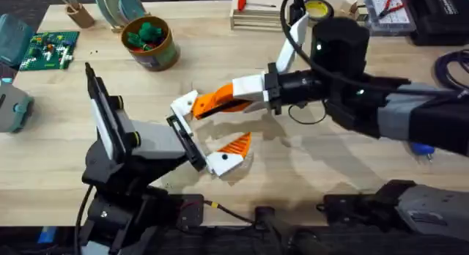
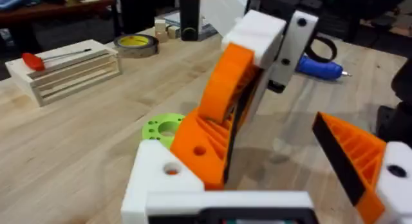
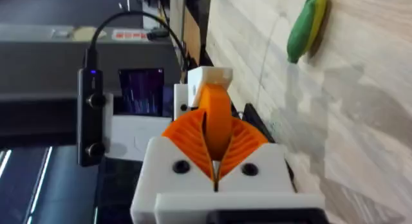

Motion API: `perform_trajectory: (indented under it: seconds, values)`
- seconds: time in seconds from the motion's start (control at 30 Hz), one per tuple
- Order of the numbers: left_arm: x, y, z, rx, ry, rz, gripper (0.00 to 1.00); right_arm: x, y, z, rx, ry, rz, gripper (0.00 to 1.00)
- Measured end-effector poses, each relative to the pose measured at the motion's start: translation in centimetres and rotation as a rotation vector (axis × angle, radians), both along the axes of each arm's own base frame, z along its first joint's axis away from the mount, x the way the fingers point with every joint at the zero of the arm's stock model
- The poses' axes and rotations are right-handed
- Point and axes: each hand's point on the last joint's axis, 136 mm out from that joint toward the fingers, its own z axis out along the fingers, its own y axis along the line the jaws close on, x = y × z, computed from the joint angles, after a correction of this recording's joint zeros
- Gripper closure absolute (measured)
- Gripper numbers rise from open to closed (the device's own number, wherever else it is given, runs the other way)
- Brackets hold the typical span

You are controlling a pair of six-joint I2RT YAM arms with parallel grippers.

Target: Pick up the gripper from the table and insert it into the empty holder that is missing its gripper. Then pick up a screw, insert it into the mounting hole, and use the screwdriver to tighten it. Finally, clean up the table by picking up the vegetable and placing it into the bucket.

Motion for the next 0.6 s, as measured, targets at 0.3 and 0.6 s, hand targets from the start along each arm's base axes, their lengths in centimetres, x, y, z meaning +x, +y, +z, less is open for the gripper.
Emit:
perform_trajectory:
  seconds: [0.3,0.6]
  values:
    - [0.38,0.26,0.01,-0.004,0.008,0.027,0.008,-0.43,0.88,-0.48,0.004,-0.026,-0.054,0.995]
    - [0.38,0.26,0.04,-0.004,0.007,0.027,0.008,-0.54,0.96,-0.59,0.001,-0.105,-0.029,0.995]
